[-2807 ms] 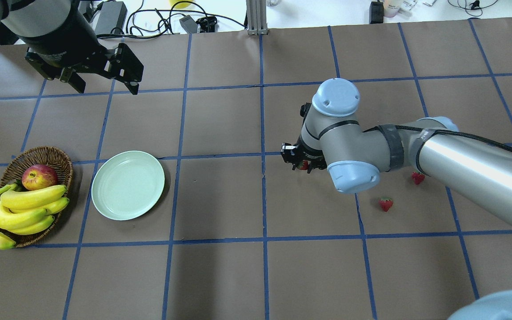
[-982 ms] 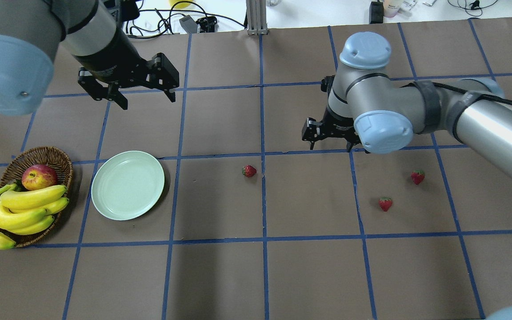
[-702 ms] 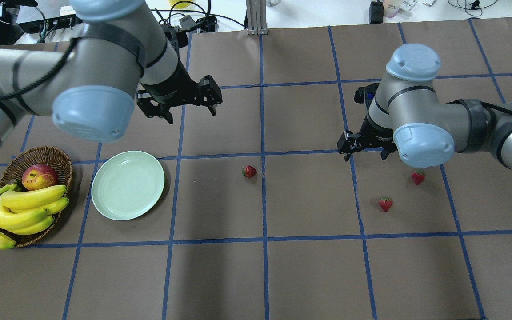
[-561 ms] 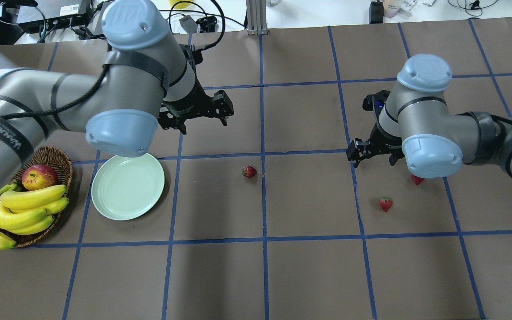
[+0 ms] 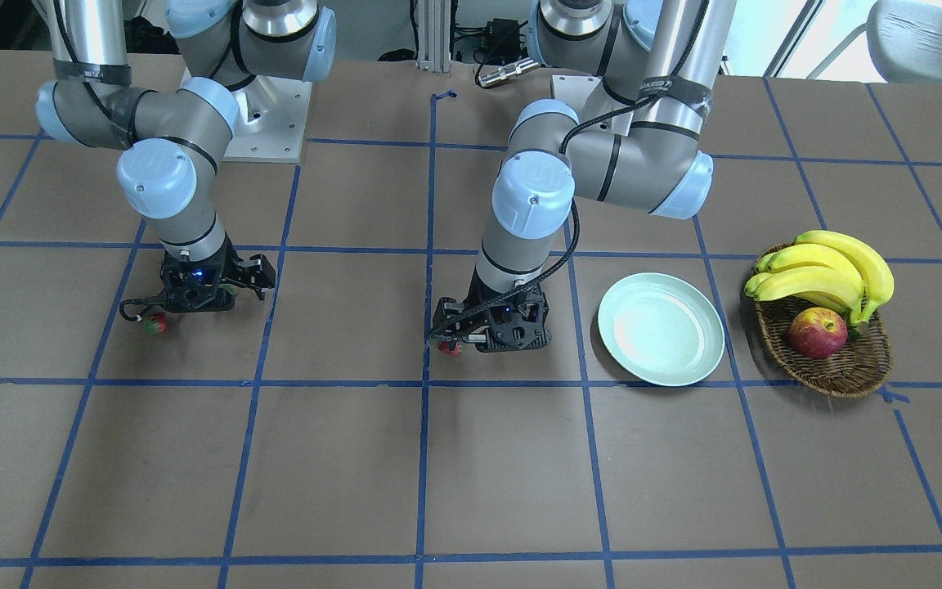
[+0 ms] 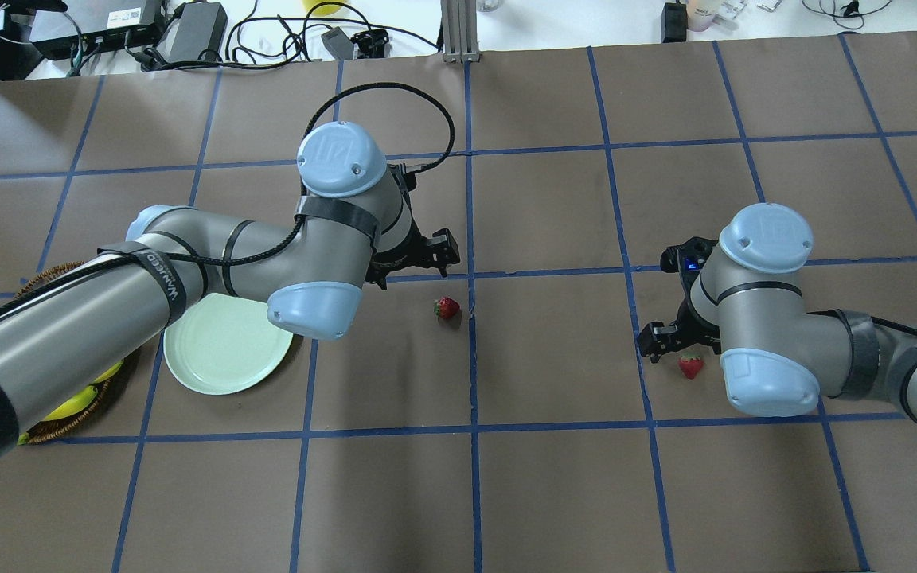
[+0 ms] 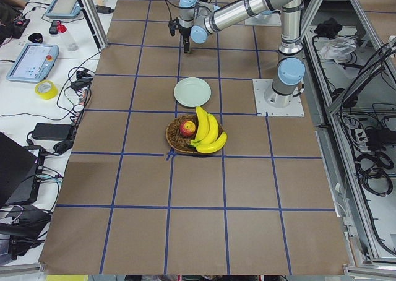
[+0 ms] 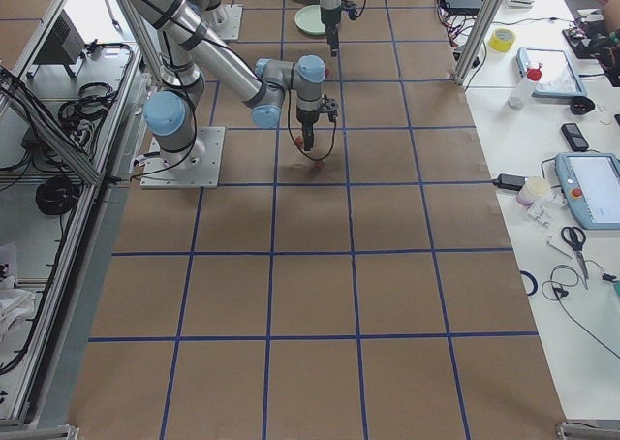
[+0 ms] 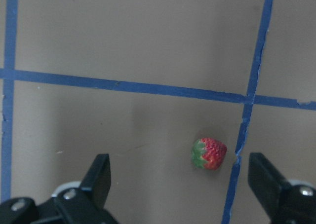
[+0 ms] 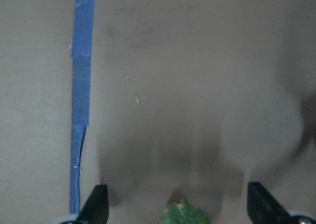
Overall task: Collect all strawberries into plate
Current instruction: 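Grasp the center strawberry with the left gripper while the right grasps another, then drop the strawberry on the plate with left gripper while right sets another centrally, then grasp the center strawberry with the left gripper while the right grasps the last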
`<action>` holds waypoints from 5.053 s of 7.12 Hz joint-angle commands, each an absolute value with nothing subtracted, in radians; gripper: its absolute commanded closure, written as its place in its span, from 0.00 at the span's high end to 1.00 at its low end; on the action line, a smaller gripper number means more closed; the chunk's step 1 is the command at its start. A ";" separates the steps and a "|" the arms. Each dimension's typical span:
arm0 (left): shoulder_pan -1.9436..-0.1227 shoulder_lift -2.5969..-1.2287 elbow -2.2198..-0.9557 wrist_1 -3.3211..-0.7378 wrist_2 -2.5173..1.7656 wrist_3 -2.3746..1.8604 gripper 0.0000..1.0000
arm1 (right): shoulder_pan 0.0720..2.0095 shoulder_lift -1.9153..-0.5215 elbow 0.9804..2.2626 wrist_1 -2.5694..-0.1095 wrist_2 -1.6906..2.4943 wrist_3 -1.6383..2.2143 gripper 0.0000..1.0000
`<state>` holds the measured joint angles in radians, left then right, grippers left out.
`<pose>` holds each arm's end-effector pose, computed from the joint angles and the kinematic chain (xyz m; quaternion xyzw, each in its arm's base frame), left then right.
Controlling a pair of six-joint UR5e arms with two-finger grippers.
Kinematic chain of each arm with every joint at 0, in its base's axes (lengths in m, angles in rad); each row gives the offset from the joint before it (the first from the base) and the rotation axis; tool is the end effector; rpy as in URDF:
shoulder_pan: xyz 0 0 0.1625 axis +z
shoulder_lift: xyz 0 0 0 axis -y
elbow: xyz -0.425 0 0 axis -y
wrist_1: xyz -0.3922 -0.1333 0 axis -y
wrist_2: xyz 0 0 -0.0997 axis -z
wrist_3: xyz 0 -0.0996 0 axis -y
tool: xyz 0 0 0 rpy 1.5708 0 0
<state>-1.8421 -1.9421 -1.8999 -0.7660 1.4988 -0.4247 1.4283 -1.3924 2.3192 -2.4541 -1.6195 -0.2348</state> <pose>-0.2864 -0.5053 0.2173 0.0746 -0.9952 0.0368 0.0516 0.0695 -0.4203 0.1634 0.0466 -0.9984 -0.0259 0.0198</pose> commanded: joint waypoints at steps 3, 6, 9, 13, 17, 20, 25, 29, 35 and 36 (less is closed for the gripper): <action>-1.922 -2.051 -1.875 -0.712 1.549 -0.462 0.91 | 1.427 -1.420 2.326 -2.399 -1.624 -0.238 0.33; -1.931 -2.054 -1.868 -0.725 1.539 -0.482 0.86 | 1.428 -1.425 2.324 -2.382 -1.621 -0.238 0.12; -1.933 -2.054 -1.868 -0.747 1.537 -0.474 0.32 | 1.457 -1.427 2.249 -2.317 -1.588 -0.168 0.11; -1.907 -1.993 -1.829 -0.785 1.549 -0.374 0.00 | 1.629 -1.368 2.172 -2.302 -1.415 0.242 0.11; -1.627 -1.858 -1.769 -1.011 1.545 -0.015 0.00 | 1.877 -1.193 1.986 -2.405 -1.353 0.665 0.11; -1.426 -1.826 -1.863 -1.048 1.543 0.280 0.00 | 2.009 -1.054 1.800 -2.404 -1.385 0.859 0.13; -1.331 -1.813 -2.049 -0.894 1.546 0.387 0.24 | 2.002 -1.069 1.784 -2.384 -1.529 0.699 1.00; -1.377 -1.789 -1.961 -0.942 1.542 0.339 1.00 | 1.713 -1.277 1.847 -2.116 -1.542 0.242 1.00; -1.886 -1.876 -1.936 -0.855 1.545 -0.231 1.00 | 1.238 -1.359 2.014 -2.135 -1.586 -0.403 1.00; -1.891 -1.911 -1.936 -0.841 1.537 -0.227 1.00 | 1.232 -1.348 2.040 -2.169 -1.566 -0.431 1.00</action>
